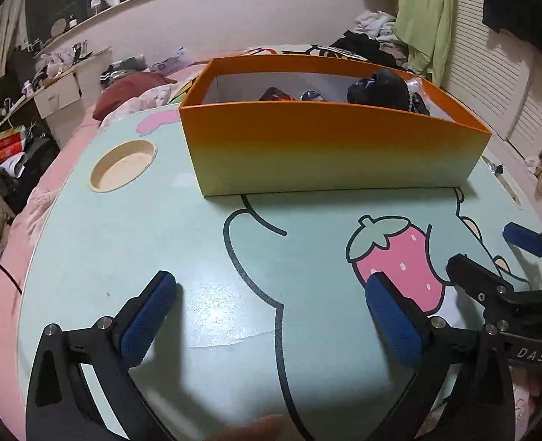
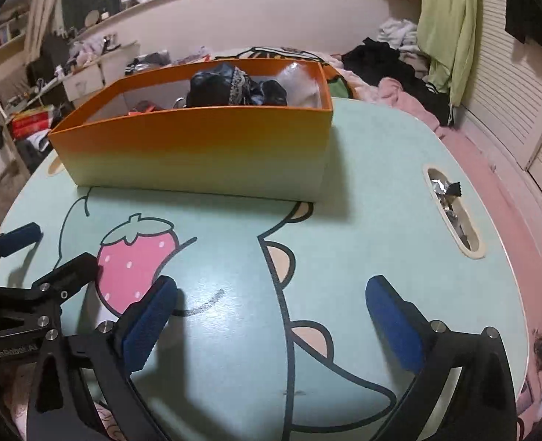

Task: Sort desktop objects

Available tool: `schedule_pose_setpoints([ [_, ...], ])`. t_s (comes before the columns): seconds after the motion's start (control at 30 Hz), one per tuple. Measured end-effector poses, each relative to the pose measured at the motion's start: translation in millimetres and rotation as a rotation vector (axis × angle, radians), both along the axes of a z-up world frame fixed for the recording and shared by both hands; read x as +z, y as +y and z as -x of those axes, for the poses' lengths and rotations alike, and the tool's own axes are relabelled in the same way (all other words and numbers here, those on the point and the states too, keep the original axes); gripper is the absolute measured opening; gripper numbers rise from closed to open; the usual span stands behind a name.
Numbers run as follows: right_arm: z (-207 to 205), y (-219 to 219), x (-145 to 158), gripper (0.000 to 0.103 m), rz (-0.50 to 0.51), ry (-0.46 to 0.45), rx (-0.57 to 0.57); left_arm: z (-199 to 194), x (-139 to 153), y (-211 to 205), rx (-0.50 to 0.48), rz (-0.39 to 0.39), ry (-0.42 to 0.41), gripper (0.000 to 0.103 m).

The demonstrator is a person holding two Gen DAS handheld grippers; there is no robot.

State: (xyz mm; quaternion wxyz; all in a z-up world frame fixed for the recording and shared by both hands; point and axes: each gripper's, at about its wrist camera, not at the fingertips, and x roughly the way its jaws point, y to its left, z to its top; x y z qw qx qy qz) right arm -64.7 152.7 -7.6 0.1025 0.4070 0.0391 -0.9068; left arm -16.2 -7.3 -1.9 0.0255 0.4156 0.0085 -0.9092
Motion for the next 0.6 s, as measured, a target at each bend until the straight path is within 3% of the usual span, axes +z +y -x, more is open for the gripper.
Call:
schedule_pose_setpoints([
  [0.6, -0.7, 2.4, -0.6, 0.103, 0.006, 0.0, 0.004, 0.7, 4.1, -0.3, -0.056, 0.001, 0.013, 0.103],
])
